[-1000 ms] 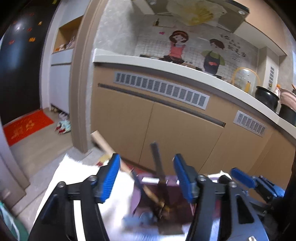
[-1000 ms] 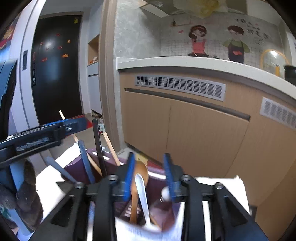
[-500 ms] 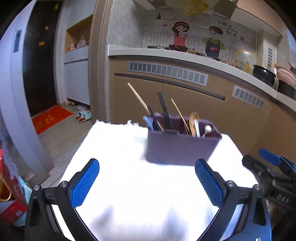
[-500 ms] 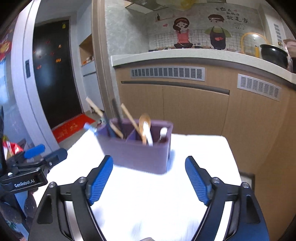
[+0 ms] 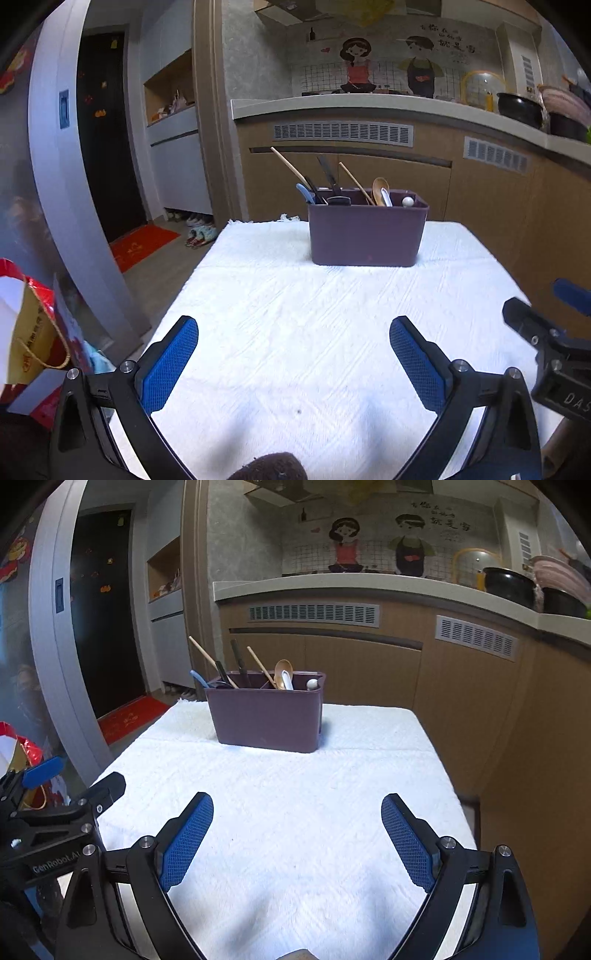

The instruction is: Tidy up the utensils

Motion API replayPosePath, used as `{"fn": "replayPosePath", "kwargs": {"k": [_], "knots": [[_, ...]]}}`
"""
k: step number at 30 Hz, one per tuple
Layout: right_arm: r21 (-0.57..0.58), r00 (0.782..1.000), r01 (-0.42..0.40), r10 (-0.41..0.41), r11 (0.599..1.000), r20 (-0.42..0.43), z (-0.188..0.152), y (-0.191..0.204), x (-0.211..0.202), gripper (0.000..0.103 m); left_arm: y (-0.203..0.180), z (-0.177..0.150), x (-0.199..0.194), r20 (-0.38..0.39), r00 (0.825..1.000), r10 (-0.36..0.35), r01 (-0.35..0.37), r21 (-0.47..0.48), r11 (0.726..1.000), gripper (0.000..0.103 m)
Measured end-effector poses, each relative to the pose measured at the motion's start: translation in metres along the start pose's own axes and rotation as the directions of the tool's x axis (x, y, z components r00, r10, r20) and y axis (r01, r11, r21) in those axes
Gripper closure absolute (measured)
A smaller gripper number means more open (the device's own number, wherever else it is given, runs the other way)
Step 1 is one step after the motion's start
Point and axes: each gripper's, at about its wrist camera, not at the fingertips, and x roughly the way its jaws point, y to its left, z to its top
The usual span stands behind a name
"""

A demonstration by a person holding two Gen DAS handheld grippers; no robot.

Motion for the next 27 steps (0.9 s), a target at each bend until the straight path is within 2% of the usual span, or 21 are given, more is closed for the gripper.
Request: {"fn": "replayPosePath", "kwargs": {"k": [6, 27], "knots": [[0.018, 1.000, 0.021, -0.021, 1.000, -0.013, -0.008, -0.011, -0.009, 0.010, -0.007, -0.002, -0.012, 0.015, 0.999, -0.049, 0.049, 0.019, 0.999, 0.000], [0.027, 1.000, 0.009, -0.008, 1.000, -0.021, -0.005, -0.015, -0.010, 0.010, -0.008, 0.004, -0.014, -0.006, 0.996, -0.086, 0.085, -0.004, 0.996, 0.000]]}}
